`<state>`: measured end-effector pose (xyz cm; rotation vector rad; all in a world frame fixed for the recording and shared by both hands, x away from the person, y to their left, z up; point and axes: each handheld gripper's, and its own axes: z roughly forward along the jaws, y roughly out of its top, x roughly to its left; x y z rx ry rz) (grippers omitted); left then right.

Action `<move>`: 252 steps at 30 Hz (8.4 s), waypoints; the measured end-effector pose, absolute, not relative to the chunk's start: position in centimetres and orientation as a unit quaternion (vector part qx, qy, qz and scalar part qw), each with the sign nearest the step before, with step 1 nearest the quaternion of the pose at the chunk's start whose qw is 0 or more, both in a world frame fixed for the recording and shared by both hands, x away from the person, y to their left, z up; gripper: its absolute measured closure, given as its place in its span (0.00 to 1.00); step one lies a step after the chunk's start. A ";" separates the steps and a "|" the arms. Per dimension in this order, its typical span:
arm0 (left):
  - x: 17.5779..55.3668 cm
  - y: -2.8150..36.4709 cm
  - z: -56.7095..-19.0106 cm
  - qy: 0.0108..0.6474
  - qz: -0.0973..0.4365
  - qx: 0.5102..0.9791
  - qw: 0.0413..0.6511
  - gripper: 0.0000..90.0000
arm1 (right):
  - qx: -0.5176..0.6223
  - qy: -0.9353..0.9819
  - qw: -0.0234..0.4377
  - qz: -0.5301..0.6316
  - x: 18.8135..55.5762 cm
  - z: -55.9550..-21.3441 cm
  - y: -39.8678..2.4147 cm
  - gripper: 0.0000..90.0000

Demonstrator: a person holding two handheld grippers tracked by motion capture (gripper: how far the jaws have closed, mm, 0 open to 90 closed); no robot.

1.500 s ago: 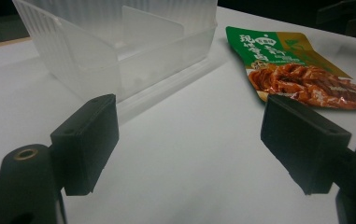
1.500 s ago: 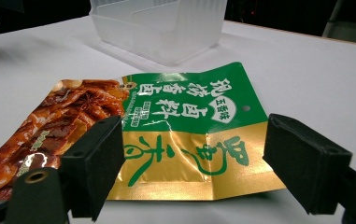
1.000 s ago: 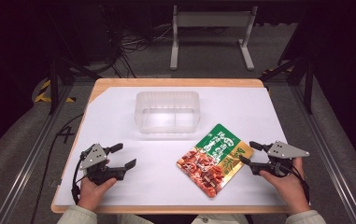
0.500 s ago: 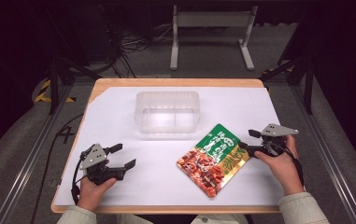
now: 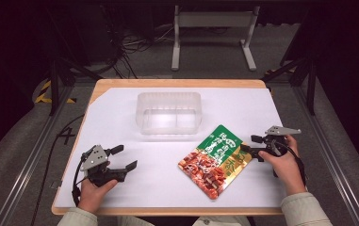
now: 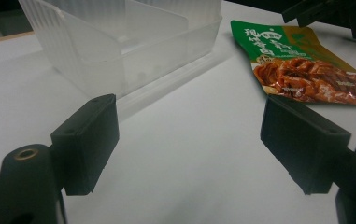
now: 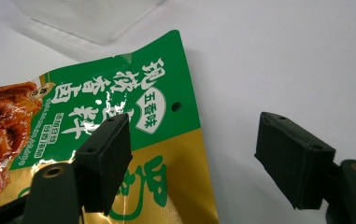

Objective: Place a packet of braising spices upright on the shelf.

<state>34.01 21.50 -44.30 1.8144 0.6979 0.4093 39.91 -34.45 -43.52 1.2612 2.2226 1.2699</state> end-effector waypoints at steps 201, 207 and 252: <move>34.4 21.4 -44.2 0.287 0.173 0.763 0.553 0.23 | 0.321 0.732 0.075 0.596 47.5 -20.7 -17.2 1.00; 34.4 21.4 -44.2 0.286 0.172 0.765 0.551 0.23 | 0.323 0.731 0.065 0.598 48.7 -21.0 -16.2 1.00; 32.1 23.9 -44.4 0.318 0.188 0.750 0.548 0.23 | 0.343 0.738 0.071 0.577 53.3 -25.8 -10.8 1.00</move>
